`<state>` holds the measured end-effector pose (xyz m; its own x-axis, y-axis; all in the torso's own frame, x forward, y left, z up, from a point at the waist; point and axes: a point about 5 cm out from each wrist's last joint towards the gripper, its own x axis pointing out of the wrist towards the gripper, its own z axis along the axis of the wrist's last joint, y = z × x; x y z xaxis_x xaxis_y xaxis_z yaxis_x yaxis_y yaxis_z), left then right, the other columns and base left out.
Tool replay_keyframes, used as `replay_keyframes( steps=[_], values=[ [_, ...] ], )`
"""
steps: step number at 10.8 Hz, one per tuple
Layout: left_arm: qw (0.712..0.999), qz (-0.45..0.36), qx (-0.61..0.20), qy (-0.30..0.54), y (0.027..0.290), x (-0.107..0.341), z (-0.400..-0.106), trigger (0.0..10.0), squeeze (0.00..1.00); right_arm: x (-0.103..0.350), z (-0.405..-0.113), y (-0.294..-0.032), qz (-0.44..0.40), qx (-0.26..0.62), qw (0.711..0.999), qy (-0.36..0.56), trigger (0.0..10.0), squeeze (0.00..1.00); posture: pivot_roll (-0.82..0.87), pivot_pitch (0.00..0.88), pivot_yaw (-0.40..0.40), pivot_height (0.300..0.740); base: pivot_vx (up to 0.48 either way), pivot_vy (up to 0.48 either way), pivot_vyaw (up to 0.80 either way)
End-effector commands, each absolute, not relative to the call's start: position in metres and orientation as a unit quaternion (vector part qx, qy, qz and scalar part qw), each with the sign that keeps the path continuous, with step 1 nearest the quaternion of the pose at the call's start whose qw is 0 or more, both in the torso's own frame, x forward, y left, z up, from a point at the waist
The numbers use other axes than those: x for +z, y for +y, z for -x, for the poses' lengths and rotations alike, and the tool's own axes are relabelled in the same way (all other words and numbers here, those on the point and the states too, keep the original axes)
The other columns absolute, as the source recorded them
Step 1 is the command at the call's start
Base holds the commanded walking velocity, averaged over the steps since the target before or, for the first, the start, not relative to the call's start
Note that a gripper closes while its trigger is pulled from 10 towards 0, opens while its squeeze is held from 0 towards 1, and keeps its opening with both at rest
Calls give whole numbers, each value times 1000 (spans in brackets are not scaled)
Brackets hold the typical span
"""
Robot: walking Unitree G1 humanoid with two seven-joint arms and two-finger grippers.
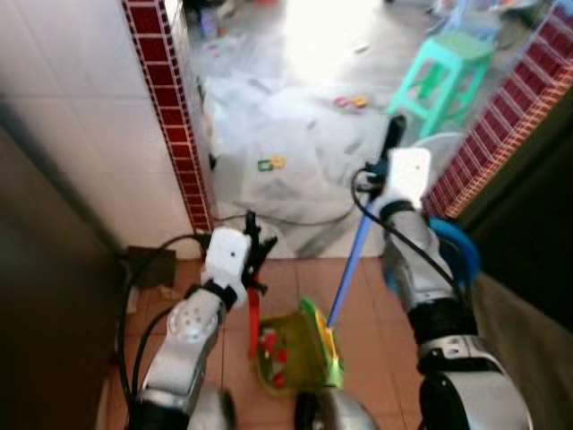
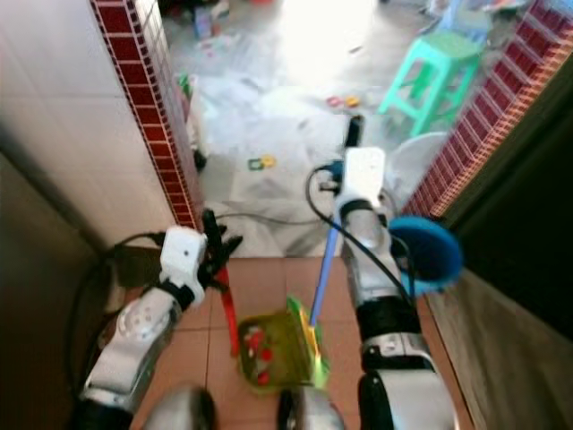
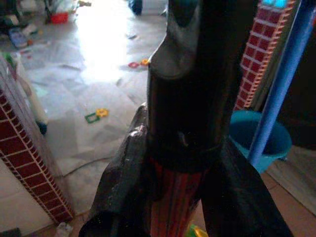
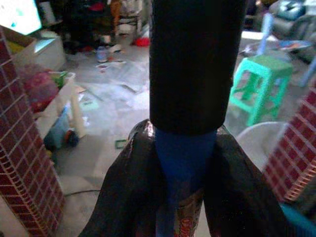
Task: Sweep floor
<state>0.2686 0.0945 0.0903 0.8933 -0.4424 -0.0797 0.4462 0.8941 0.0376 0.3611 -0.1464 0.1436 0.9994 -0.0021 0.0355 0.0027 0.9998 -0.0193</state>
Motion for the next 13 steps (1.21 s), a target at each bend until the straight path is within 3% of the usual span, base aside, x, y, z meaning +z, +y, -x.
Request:
replay_keyframes(
  steps=[1,4,8,13],
  values=[
    [971,-19,-237,33,92,92,-267,10000,0,149,-363,-142,14,3,1000,-28,10000,0,-22,91,-34,740,-304,0,0],
    [971,-30,-235,27,100,95,-274,10000,0,141,-357,-155,27,-12,999,-35,10000,0,-25,44,-8,740,-295,0,0],
    [970,-44,-238,11,111,108,-297,10000,0,133,-350,-171,4,-54,998,-40,10000,0,-51,0,93,740,0,0,0],
    [986,87,-142,9,133,112,-294,10000,0,131,-349,-165,27,-6,999,-30,10000,0,-32,4,-2,740,0,0,0]
  ],
)
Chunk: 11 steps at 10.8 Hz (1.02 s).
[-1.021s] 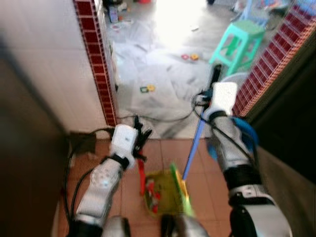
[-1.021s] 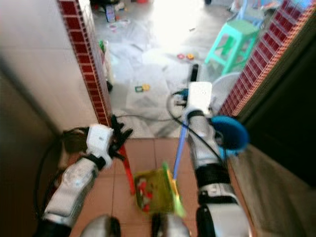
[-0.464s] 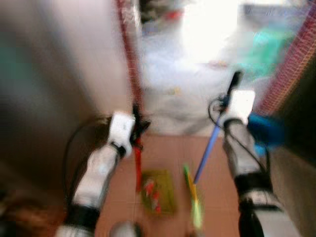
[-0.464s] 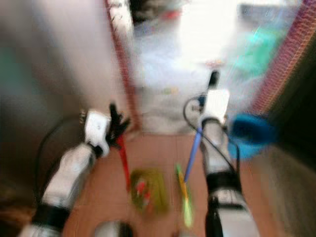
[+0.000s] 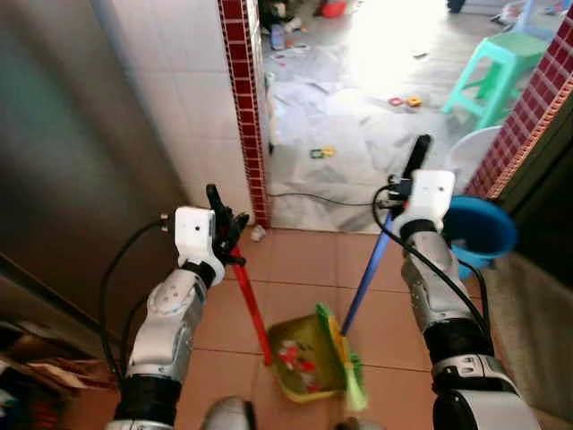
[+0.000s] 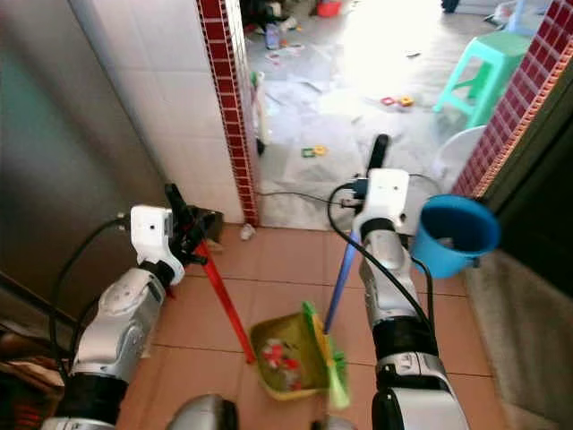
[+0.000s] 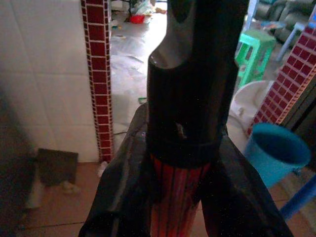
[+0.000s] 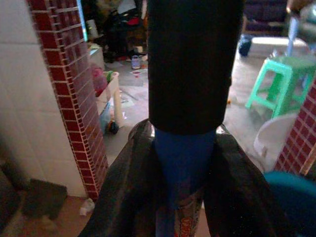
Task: Sweep floor
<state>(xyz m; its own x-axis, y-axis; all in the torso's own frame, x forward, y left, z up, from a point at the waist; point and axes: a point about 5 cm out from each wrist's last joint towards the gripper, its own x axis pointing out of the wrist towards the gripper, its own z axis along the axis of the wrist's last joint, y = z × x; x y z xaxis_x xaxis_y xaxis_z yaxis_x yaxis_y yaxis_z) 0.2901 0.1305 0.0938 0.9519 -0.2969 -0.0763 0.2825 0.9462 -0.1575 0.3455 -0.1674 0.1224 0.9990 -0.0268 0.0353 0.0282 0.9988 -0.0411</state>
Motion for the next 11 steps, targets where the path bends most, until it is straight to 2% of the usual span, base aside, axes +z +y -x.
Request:
replay_keyframes(
  steps=[1,3,5,8,11],
  values=[
    [987,87,-138,10,135,110,-291,10000,0,129,-350,-163,24,-7,999,-21,10000,0,-26,13,-24,740,0,0,0],
    [985,91,-143,21,131,104,-285,10000,0,132,-352,-156,37,10,999,-17,10000,0,-24,31,-45,740,0,0,0],
    [986,65,-150,22,129,104,-281,10000,0,130,-353,-163,36,-8,999,-7,10000,0,-27,30,-23,740,0,0,-800],
    [982,50,-181,27,127,104,-280,10000,0,128,-349,-158,29,-16,999,-10,10000,0,-31,36,20,740,0,0,-800],
    [979,34,-199,10,124,116,-287,10000,0,135,-348,-166,39,-28,999,-17,10000,0,-19,65,-4,740,0,0,-800]
  ],
)
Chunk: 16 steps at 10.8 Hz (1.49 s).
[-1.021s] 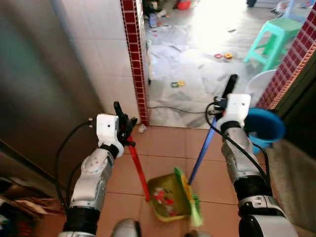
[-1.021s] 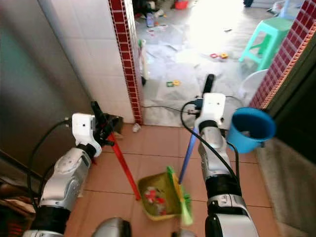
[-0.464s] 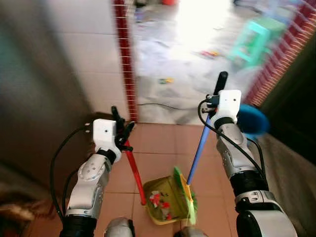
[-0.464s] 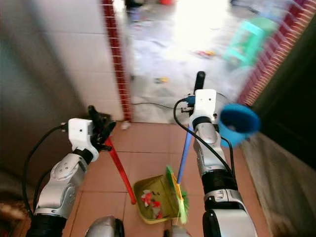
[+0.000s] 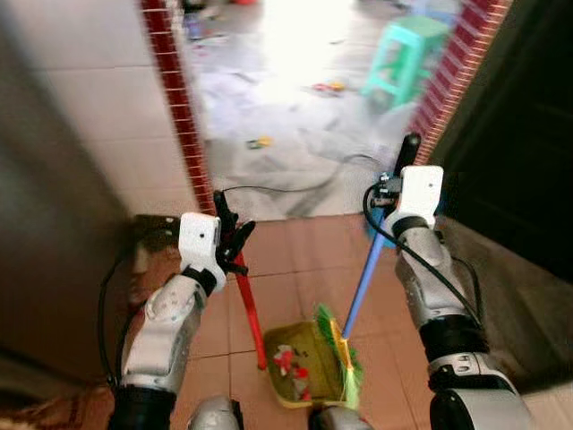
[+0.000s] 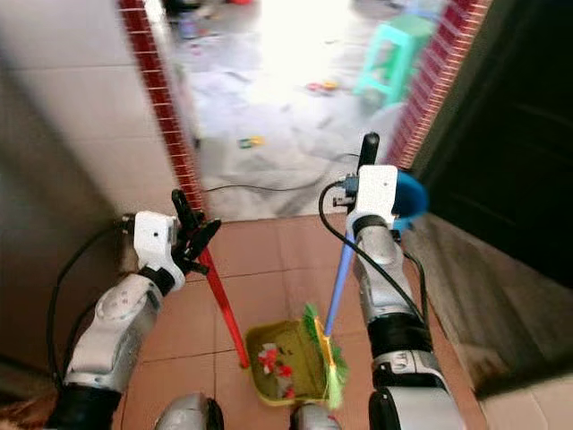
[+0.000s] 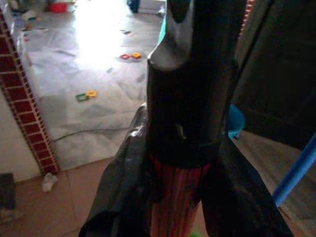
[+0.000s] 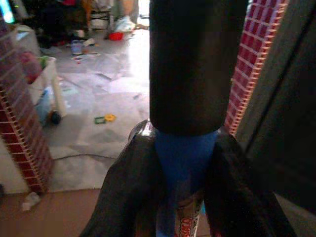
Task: Sweep floor
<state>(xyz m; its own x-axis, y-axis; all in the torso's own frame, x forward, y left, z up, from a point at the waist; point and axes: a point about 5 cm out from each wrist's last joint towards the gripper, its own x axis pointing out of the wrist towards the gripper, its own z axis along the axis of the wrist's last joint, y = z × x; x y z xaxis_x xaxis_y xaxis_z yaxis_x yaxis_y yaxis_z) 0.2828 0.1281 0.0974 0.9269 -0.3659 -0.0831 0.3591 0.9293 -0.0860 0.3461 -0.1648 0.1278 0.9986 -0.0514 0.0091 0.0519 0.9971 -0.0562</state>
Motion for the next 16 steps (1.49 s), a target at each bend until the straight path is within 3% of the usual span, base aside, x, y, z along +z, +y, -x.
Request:
replay_keyframes(
  steps=[1,4,7,11,13,16],
  values=[
    [980,29,-197,-6,126,124,-287,10000,0,144,-349,-166,47,-25,998,-30,10000,0,-25,68,-1,740,0,0,-800],
    [984,54,-168,-1,141,122,-281,10000,0,134,-342,-163,39,-27,999,-23,10000,0,-25,77,41,740,0,0,-800],
    [987,70,-143,-28,149,138,-290,10000,0,127,-340,-159,42,-15,999,-13,10000,0,-24,81,4,740,0,0,0],
    [986,67,-153,-17,144,133,-292,10000,0,170,-354,-152,-23,-6,997,-72,10000,0,-43,81,-5,740,0,0,0],
    [986,74,-142,-35,141,140,-296,10000,0,158,-353,-166,80,-37,995,-55,10000,0,-46,79,-11,740,0,0,0],
    [988,84,-117,-65,148,155,-302,10000,0,155,-351,-173,80,-51,994,-46,10000,0,-49,78,-9,740,0,0,-677]
  ],
)
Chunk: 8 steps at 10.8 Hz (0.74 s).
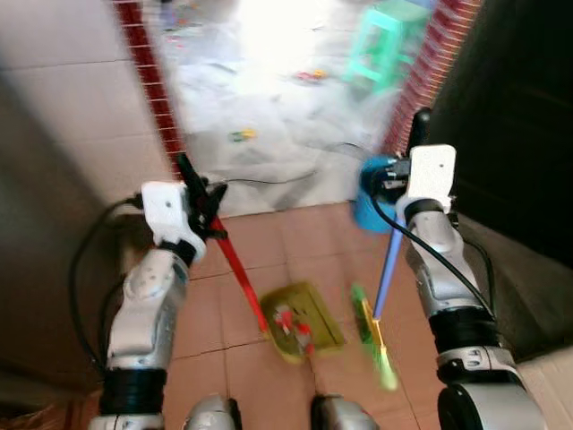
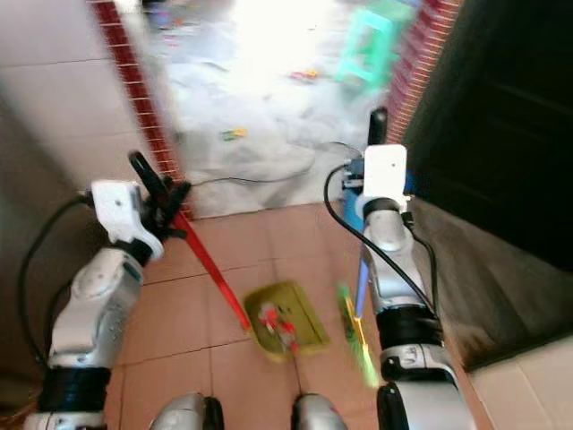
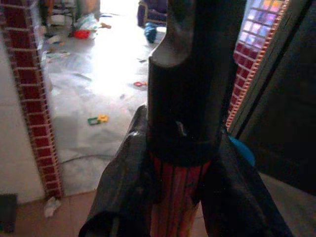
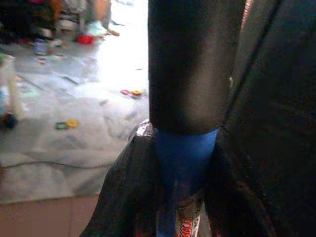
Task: Sweep floor
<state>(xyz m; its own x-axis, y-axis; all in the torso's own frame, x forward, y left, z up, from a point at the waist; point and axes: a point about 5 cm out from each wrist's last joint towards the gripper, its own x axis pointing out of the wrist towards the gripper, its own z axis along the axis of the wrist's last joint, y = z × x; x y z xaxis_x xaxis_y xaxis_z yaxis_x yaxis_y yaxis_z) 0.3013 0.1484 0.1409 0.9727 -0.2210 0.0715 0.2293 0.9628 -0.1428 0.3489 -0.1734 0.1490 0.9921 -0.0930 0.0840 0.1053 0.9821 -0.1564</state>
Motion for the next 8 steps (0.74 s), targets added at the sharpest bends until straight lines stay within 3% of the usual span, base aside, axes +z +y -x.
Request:
replay_keyframes(
  steps=[1,6,8],
  values=[
    [987,87,-114,-78,147,163,-304,10000,0,154,-349,-167,78,-39,995,-49,10000,0,-52,76,-7,740,292,0,0],
    [977,101,-94,-163,146,218,-313,10000,0,135,-346,-167,92,-25,995,-19,10000,0,-51,72,-2,740,338,0,0],
    [974,108,-96,-174,145,228,-314,10000,0,131,-345,-165,93,-23,995,-12,10000,0,-49,67,-1,740,383,0,-800]
  ],
)
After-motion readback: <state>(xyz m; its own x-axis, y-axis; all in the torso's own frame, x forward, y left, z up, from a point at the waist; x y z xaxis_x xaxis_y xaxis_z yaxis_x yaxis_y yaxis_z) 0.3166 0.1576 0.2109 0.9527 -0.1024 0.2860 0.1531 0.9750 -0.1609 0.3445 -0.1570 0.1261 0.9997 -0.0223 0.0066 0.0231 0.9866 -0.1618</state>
